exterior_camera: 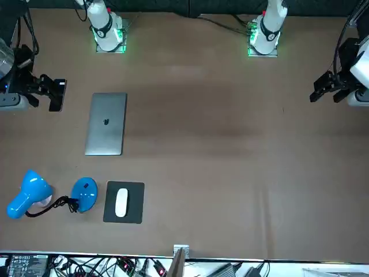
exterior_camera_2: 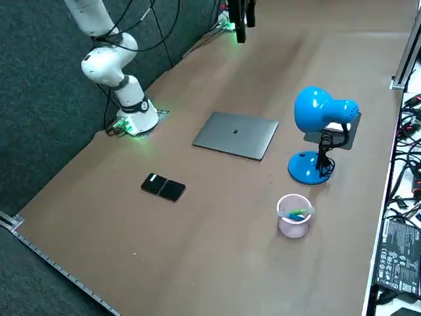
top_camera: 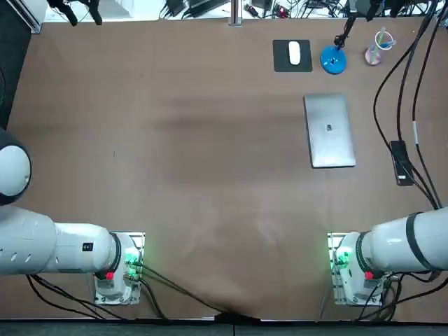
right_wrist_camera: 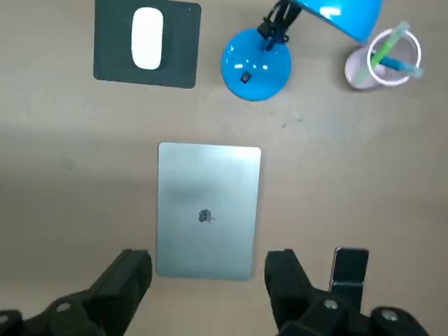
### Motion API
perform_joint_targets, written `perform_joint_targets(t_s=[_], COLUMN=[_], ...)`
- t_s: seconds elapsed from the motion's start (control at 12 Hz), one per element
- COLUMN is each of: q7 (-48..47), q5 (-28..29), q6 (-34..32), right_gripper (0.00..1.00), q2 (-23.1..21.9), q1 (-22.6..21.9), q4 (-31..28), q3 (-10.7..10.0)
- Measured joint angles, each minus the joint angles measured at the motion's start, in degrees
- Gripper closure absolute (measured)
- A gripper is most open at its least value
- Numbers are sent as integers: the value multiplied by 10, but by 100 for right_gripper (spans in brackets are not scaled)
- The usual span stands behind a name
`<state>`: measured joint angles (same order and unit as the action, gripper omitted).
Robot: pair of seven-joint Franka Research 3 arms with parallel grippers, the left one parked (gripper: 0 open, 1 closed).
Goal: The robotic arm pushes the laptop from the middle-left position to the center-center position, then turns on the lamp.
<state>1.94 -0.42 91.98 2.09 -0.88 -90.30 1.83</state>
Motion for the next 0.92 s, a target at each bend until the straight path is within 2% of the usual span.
perform_joint_targets(t_s=[0.25, 0.42, 0.92], q7=[-22, -22, -8], q5=[0, 0, 0], q6=[-1, -1, 0], right_gripper=[0, 0, 0], q2=[-27, -39, -47], q1=[-1, -3, -17], q4=[-32, -46, -56], q3=[-2, -13, -35])
